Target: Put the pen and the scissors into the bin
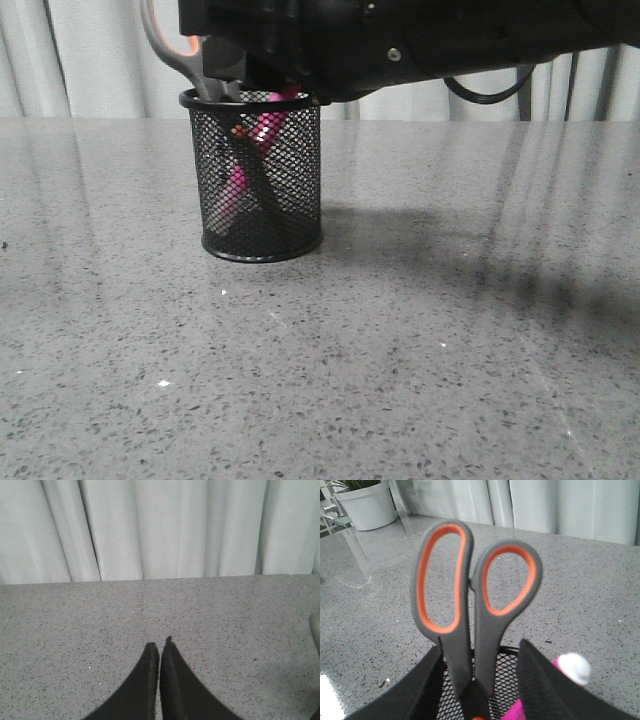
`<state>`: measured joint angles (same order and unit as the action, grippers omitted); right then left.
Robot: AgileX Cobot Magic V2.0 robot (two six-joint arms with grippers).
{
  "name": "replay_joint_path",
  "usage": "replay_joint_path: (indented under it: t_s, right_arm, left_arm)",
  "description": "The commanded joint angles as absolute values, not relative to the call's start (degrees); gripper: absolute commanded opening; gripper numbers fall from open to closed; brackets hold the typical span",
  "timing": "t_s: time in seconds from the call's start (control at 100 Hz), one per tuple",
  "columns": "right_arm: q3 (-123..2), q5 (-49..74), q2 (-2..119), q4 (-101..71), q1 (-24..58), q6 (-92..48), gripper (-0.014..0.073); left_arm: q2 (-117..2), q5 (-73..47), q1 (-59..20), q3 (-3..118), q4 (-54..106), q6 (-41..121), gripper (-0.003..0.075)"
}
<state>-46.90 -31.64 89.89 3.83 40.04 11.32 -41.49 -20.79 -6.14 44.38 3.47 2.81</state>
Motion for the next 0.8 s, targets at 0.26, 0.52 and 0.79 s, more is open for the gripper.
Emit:
replay_joint_path:
  t_s: [0.26,0.52,0.79]
  right_arm:
    - [-48.3,-38.0,85.3,4.2,39.7,11.2,0.0324]
    - [-48.3,-39.0,78.1,4.2,39.4,11.2,0.0213]
    - [-48.3,-35.3,68.8,3.9,34.1,11.1,-0.0069]
  left_arm:
    - [-41.1,-16.6,-5.9,45.9,3.9,2.4,-0.0022]
    - [-41.1,-16.6,-5.9,45.9,3.9,2.4,-0.0021]
    - [-41.1,-16.6,-5.9,45.9,3.8,2.4,-0.0022]
